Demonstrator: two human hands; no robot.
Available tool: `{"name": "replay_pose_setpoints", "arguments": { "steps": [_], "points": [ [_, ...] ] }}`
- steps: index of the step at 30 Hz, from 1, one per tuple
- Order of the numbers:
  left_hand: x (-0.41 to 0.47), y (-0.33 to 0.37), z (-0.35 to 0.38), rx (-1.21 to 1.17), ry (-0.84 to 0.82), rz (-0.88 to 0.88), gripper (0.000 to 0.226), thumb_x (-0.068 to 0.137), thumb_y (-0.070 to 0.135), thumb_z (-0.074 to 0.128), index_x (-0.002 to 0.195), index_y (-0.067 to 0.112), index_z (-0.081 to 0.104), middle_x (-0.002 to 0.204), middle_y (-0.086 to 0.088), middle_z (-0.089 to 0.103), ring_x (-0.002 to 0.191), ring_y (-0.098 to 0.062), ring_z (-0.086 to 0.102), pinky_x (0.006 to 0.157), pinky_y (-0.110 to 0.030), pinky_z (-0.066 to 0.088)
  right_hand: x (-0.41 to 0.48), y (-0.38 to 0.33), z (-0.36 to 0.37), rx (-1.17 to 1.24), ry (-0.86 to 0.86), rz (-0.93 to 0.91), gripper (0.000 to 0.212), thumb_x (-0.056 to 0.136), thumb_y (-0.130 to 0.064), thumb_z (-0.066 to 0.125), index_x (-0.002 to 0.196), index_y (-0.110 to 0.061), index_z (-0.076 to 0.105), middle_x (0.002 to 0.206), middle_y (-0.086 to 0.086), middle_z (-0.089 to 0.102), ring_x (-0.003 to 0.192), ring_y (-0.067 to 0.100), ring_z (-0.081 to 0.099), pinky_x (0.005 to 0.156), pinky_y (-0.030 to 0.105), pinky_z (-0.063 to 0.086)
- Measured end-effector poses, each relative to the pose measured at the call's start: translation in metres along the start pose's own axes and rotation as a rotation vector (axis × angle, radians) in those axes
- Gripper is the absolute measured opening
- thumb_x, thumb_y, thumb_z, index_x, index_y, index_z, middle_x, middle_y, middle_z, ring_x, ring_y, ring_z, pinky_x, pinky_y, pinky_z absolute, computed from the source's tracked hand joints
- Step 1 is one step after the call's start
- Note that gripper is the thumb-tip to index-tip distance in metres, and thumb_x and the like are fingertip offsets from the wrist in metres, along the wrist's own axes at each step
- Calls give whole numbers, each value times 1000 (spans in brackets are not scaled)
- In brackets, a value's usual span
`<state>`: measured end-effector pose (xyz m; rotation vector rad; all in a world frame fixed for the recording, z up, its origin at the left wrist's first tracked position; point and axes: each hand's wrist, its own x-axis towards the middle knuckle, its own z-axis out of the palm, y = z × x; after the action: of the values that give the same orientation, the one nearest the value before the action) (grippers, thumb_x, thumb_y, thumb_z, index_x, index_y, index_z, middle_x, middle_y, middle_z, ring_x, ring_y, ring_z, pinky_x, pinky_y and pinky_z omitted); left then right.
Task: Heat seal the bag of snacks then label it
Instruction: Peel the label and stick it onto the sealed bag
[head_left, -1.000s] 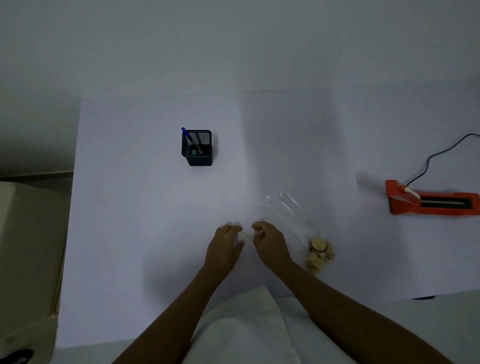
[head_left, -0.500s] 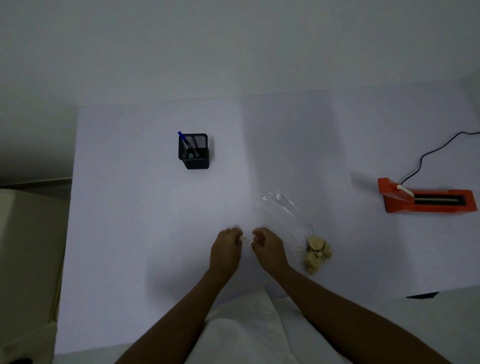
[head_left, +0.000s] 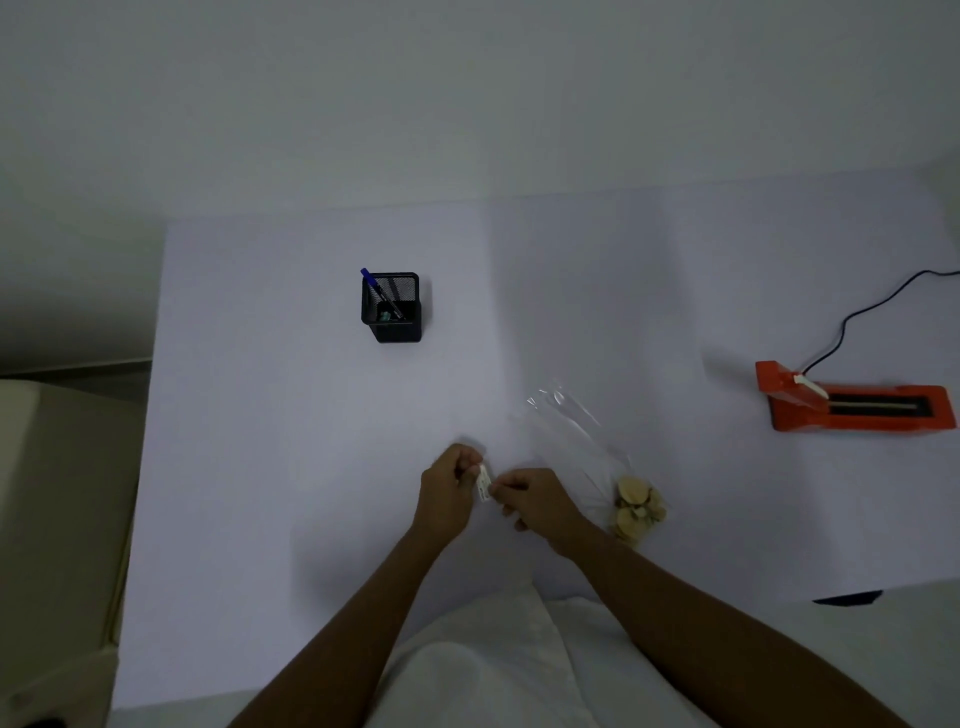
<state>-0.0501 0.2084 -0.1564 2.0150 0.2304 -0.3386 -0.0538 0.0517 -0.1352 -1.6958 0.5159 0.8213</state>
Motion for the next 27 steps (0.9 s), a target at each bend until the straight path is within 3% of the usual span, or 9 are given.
{"name": "replay_pose_setpoints", "arguments": {
  "steps": [5,12,19,27],
  "points": [
    [-4,5,-6,-7,68,5,8,90,3,61,90,11,63,85,-2,65,75,-10,59,65,-7,44,-10,-10,1,137,-60,17,10,89,-14,66,86,-11,75,73,4,66,64,12,59,54,26,47],
    [-24,25,-20,49,28,208,11,91,18,65,97,18,74,91,10,69,81,0,60,72,-5,43,-19,-22,-2,200,-9,-28,19,90,-22,68,88,-4,73,73,6,64,61,12,57,51,26,47],
    [-39,32,-27,-173,-37,46,16,89,24,67,101,19,77,95,11,75,87,-2,67,71,-12,50,-25,-26,-2,158,-29,-136,20,94,-19,63,89,-2,72,69,5,62,57,11,54,47,26,45],
    [-44,30,-28,-295,16,-133,13,91,14,64,89,15,77,83,3,75,73,-15,67,58,-28,55,-22,-21,2,-40,-74,-207,26,95,-28,61,88,-4,67,61,2,59,51,11,50,47,26,45]
  ]
}}
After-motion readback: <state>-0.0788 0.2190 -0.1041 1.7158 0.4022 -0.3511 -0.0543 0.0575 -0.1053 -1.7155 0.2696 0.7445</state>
